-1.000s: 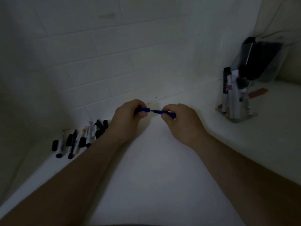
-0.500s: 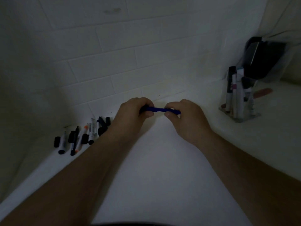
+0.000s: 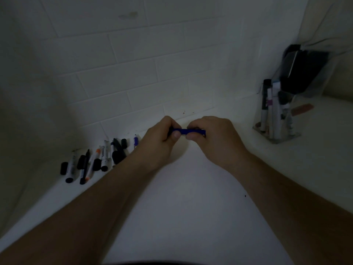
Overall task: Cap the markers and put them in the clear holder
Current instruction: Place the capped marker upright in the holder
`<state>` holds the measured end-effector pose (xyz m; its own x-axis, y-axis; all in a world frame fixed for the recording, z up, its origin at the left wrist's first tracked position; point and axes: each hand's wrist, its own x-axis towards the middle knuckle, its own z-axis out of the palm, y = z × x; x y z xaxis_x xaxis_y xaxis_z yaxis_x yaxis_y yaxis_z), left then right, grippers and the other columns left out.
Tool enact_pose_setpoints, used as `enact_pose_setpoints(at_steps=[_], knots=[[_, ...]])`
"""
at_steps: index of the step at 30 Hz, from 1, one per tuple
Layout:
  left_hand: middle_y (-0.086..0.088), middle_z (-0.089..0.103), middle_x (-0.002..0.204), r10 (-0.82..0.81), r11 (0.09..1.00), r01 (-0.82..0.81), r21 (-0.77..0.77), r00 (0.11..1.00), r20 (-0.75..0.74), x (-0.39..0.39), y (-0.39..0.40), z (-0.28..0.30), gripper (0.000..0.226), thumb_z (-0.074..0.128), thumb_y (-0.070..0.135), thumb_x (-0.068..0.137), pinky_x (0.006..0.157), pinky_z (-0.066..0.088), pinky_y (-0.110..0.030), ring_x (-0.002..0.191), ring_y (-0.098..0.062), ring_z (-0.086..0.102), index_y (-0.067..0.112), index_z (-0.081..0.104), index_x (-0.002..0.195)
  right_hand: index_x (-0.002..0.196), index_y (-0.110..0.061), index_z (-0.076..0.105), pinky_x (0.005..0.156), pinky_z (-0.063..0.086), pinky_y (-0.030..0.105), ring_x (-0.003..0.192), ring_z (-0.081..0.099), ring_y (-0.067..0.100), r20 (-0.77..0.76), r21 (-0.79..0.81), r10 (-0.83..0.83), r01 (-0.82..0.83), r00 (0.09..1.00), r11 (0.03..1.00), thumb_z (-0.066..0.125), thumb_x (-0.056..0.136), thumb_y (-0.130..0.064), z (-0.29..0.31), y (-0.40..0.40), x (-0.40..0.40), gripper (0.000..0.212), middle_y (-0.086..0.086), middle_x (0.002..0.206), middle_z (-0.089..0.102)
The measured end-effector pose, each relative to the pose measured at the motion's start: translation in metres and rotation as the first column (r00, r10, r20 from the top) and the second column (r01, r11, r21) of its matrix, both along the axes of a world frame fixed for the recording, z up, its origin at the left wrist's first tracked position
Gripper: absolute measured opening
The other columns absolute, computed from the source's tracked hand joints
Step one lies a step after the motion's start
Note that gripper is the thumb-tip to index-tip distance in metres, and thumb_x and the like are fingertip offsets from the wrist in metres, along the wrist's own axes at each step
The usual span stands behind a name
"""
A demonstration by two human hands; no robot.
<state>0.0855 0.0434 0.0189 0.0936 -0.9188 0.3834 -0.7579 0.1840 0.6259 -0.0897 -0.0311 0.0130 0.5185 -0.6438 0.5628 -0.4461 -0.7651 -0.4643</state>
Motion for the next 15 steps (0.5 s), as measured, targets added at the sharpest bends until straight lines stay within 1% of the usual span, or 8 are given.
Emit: enact_pose_setpoints(at_steps=[4, 6, 7, 9, 11, 13, 14, 15], knots=[[0.011, 0.050, 0.074, -0.002, 0.999, 0.003, -0.039, 1.000, 0.030, -0.004, 0.001, 0.000, 0.007, 0.050, 0.018, 0.102, 0.057, 0.033, -0.012, 0.065, 0.003, 0.044, 0.020, 0.054, 0.096, 0.107, -0.029, 0.072, 0.079, 0.051, 0.035, 0.086, 0.060, 0.011, 0.030, -0.004, 0.013, -0.013, 0.999, 1.000, 0.066, 0.093, -0.035, -0.001, 0.001, 0.000, 0.016, -0.008, 0.095, 0.068], [0.010, 0.050, 0.075, -0.015, 0.998, 0.019, -0.056, 0.998, 0.068, -0.007, -0.001, -0.003, 0.005, 0.050, 0.018, 0.101, 0.057, 0.032, -0.014, 0.066, 0.001, 0.044, 0.017, 0.053, 0.097, 0.110, -0.035, 0.068, 0.078, 0.050, 0.040, 0.087, 0.058, 0.014, -0.021, -0.002, 0.002, -0.002, 1.000, 1.000, 0.061, 0.095, -0.035, -0.001, 0.003, 0.002, 0.016, -0.010, 0.095, 0.064], [0.009, 0.051, 0.076, -0.018, 0.998, 0.022, -0.060, 0.997, 0.073, -0.009, -0.003, -0.005, 0.004, 0.050, 0.018, 0.101, 0.057, 0.033, -0.015, 0.066, 0.001, 0.045, 0.016, 0.051, 0.098, 0.110, -0.039, 0.065, 0.079, 0.049, 0.042, 0.089, 0.056, 0.015, -0.084, -0.005, -0.020, 0.019, 0.996, 1.000, 0.056, 0.097, -0.037, -0.001, 0.004, 0.002, 0.016, -0.011, 0.094, 0.062], [0.006, 0.055, 0.078, -0.037, 0.998, 0.040, -0.054, 0.998, 0.047, -0.015, -0.006, -0.009, 0.004, 0.050, 0.017, 0.101, 0.058, 0.037, -0.015, 0.067, 0.000, 0.048, 0.016, 0.047, 0.103, 0.108, -0.043, 0.060, 0.085, 0.040, 0.043, 0.098, 0.049, 0.017, -0.281, -0.083, -0.115, 0.095, 0.953, 0.992, 0.047, 0.100, -0.040, 0.002, 0.007, 0.002, 0.015, -0.013, 0.092, 0.060], [0.005, 0.058, 0.083, -0.052, 0.996, 0.051, -0.071, 0.998, -0.018, -0.020, -0.007, -0.012, 0.017, 0.051, 0.015, 0.100, 0.061, 0.040, -0.013, 0.069, -0.002, 0.052, 0.020, 0.042, 0.114, 0.109, -0.041, 0.059, 0.083, 0.033, 0.042, 0.100, 0.041, 0.019, -0.402, -0.153, -0.176, 0.124, 0.898, 0.980, 0.044, 0.102, -0.038, 0.005, 0.010, -0.001, 0.018, -0.012, 0.087, 0.058], [0.003, 0.058, 0.090, -0.048, 0.993, 0.034, -0.117, 0.992, -0.119, -0.025, -0.008, -0.017, 0.036, 0.053, 0.014, 0.099, 0.064, 0.043, -0.013, 0.072, -0.005, 0.056, 0.025, 0.034, 0.127, 0.111, -0.034, 0.060, 0.075, 0.034, 0.038, 0.091, 0.043, 0.019, -0.368, -0.175, -0.207, 0.151, 0.907, 0.973, 0.046, 0.102, -0.031, 0.014, 0.009, -0.008, 0.017, -0.009, 0.080, 0.051], [0.003, 0.057, 0.096, -0.043, 0.991, 0.025, -0.132, 0.990, -0.136, -0.027, -0.008, -0.019, 0.044, 0.054, 0.015, 0.098, 0.066, 0.045, -0.015, 0.075, -0.007, 0.057, 0.029, 0.030, 0.132, 0.112, -0.028, 0.060, 0.071, 0.035, 0.033, 0.086, 0.048, 0.019, -0.285, -0.178, -0.226, 0.181, 0.931, 0.967, 0.048, 0.102, -0.028, 0.020, 0.006, -0.011, 0.016, -0.006, 0.080, 0.052], [0.004, 0.054, 0.101, -0.042, 0.991, 0.028, -0.135, 0.994, -0.105, -0.029, -0.007, -0.022, 0.050, 0.055, 0.017, 0.096, 0.069, 0.046, -0.018, 0.079, -0.008, 0.056, 0.032, 0.028, 0.135, 0.113, -0.023, 0.061, 0.065, 0.036, 0.027, 0.080, 0.054, 0.018, -0.165, -0.167, -0.240, 0.213, 0.957, 0.963, 0.049, 0.102, -0.027, 0.030, 0.003, -0.015, 0.016, -0.003, 0.082, 0.056]])
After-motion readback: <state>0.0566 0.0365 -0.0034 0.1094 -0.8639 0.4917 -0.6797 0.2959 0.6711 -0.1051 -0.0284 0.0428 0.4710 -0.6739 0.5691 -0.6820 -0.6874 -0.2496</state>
